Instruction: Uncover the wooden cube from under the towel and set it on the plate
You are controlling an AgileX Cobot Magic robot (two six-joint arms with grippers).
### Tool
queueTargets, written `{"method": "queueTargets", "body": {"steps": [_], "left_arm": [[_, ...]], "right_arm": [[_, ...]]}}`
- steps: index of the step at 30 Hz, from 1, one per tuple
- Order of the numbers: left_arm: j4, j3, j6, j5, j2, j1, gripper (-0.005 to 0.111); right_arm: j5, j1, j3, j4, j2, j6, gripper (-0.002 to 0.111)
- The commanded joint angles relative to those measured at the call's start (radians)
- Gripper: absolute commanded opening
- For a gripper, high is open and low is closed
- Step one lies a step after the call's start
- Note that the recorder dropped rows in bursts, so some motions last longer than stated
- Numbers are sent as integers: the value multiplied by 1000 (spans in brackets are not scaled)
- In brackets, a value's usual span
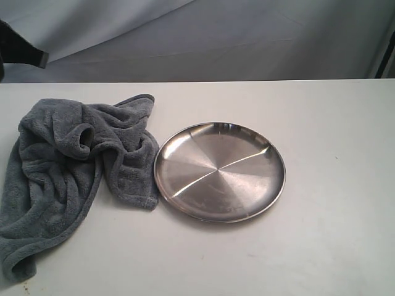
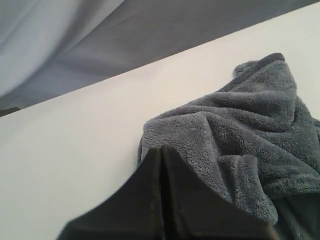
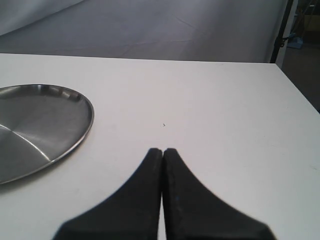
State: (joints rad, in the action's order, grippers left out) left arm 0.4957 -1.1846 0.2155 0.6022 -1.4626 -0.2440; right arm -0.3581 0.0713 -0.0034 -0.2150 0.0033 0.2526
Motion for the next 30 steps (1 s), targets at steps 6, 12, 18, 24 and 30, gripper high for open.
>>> {"method": "queueTargets", "body": {"steps": [6, 12, 18, 24, 30], "left_arm": [[-16, -97, -66, 50, -210, 24, 0], [-48, -196, -123, 146, -342, 46, 0], [-165, -244, -222, 240, -410, 107, 0], [-291, -248, -356, 311, -412, 152, 0], [-522, -248, -661, 403, -412, 152, 0]], "right_arm": [[13, -1, 3, -5, -3, 1, 0], [13, -1, 3, -5, -3, 1, 0], [13, -1, 3, -5, -3, 1, 0], [13, -1, 3, -5, -3, 1, 0], [13, -1, 3, -5, -3, 1, 0]]}}
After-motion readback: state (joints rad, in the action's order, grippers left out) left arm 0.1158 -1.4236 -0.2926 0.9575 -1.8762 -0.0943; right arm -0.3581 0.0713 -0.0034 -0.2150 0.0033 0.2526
